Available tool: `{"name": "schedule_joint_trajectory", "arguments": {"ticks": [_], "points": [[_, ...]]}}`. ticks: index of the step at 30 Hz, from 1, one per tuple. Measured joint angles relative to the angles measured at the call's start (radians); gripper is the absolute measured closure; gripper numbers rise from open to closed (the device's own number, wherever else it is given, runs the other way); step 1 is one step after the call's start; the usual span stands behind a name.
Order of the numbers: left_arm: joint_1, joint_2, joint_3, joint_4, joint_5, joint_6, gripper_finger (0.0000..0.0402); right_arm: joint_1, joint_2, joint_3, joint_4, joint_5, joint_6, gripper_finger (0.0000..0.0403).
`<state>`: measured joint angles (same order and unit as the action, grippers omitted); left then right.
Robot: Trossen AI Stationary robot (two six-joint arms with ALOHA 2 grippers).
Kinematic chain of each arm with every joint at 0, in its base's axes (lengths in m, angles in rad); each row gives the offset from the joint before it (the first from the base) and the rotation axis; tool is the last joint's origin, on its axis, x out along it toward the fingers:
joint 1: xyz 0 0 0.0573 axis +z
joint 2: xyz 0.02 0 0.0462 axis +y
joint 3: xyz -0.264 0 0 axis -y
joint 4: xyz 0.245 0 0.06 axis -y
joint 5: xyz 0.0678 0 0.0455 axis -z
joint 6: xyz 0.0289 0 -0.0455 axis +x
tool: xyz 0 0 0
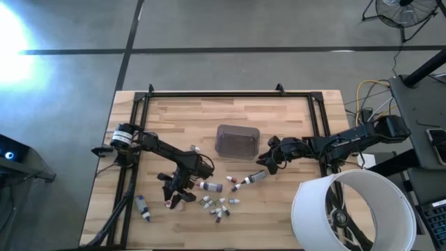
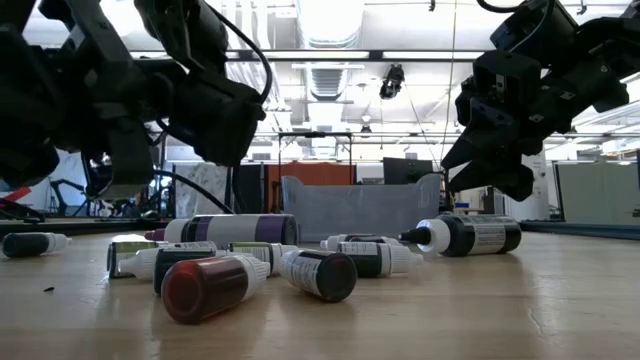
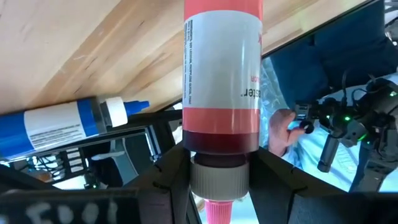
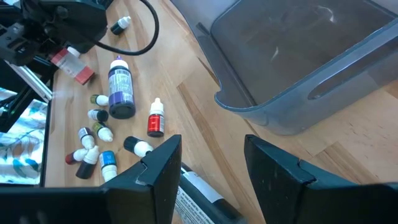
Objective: Pick & Place food coloring
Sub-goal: Prepare the large pink food coloring bottle on the table
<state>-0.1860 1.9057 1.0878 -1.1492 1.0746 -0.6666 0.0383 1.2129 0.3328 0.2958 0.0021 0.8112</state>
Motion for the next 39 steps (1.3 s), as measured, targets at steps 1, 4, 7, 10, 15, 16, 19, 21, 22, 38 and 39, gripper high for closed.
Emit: {"name": "schedule_joint_trajectory", "arguments": {"ticks": [1, 4, 7, 10, 15, 16, 19, 21, 22, 38, 39], "points": [[0.0, 0.0, 0.0, 0.001, -0.002, 0.0, 0.0284, 0.0, 0.0, 0.0, 0.0, 0.0, 0.0, 0.0234], [0.002, 0.0, 0.0, 0.004, -0.01, -0.014, 0.0284, 0.0, 0.0, 0.0, 0.0, 0.0, 0.0, 0.0234], [0.003, 0.0, 0.0, 0.007, -0.013, -0.017, 0.0284, 0.0, 0.0, 0.0, 0.0, 0.0, 0.0, 0.0234], [0.003, 0.0, 0.0, 0.008, -0.014, -0.016, 0.0284, 0.0, 0.0, 0.0, 0.0, 0.0, 0.0, 0.0234], [0.003, -0.001, 0.0, 0.008, -0.046, 0.027, 0.0284, 0.0, 0.0, 0.0, 0.0, 0.0, 0.0, 0.0234], [0.003, -0.001, 0.0, 0.009, -0.046, 0.033, 0.0284, 0.0, 0.0, 0.0, 0.0, 0.0, 0.0, 0.0234], [0.003, -0.001, 0.0, 0.01, -0.061, 0.029, 0.0284, 0.0, 0.0, 0.0, 0.0, 0.0, 0.0, 0.0234], [0.003, -0.001, 0.0, 0.064, -0.078, 0.006, 0.0284, 0.0, 0.0, 0.0, 0.0, 0.0, 0.0, 0.0234], [0.002, -0.001, 0.0, 0.104, -0.072, -0.02, 0.0284, 0.0, 0.0, 0.0, 0.0, 0.0, 0.0, 0.0234], [-0.021, -0.001, 0.013, -0.061, -0.146, -0.228, 0.0284, 0.0, 0.0, 0.0, 0.0, 0.0, 0.0, 0.0234], [-0.021, -0.001, 0.014, -0.085, -0.146, -0.23, 0.0284, 0.0, 0.0, 0.0, 0.0, 0.0, 0.0, 0.0234]]}}
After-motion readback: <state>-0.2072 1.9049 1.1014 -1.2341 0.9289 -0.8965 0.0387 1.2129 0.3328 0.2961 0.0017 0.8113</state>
